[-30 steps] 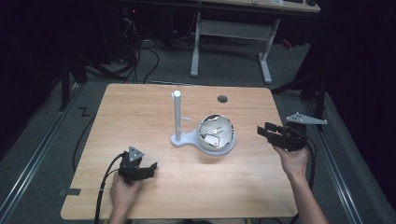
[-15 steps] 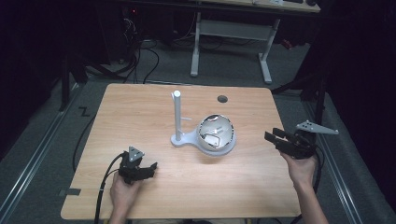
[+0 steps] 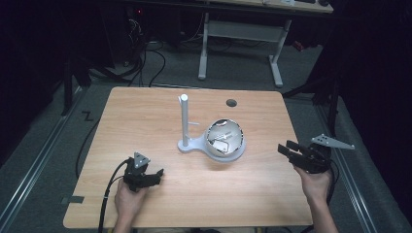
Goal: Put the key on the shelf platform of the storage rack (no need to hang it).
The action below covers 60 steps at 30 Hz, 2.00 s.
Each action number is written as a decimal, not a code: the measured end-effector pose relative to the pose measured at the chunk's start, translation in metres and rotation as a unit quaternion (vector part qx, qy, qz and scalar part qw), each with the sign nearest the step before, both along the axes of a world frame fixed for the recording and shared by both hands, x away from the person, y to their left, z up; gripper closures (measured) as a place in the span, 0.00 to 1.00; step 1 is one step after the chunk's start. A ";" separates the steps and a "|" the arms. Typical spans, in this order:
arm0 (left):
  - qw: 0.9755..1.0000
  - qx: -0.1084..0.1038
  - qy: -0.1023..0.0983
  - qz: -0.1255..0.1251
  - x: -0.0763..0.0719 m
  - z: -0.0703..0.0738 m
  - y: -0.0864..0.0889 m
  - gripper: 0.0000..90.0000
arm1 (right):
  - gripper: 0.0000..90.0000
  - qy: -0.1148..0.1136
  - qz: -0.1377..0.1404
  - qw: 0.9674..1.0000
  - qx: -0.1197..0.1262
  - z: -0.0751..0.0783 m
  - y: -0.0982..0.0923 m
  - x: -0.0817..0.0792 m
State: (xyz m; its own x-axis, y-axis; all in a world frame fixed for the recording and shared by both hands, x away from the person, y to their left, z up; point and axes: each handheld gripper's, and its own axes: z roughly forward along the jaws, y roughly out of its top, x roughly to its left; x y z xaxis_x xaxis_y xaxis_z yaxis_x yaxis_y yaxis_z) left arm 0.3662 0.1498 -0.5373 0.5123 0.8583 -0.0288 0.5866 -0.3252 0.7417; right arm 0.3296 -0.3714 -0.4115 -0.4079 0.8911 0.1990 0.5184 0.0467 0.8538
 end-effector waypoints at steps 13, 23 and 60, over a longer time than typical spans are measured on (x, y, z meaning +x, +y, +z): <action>1.000 0.000 0.000 0.001 0.000 0.000 0.000 0.26 | 0.58 0.012 0.002 1.000 0.001 -0.019 0.007 -0.001; 1.000 0.001 -0.001 0.001 0.000 0.000 -0.001 0.26 | 0.58 0.023 0.001 1.000 -0.010 -0.037 0.016 0.005; 1.000 0.001 -0.001 0.001 0.000 0.000 -0.001 0.26 | 0.57 0.057 -0.031 0.996 -0.062 -0.095 0.030 0.020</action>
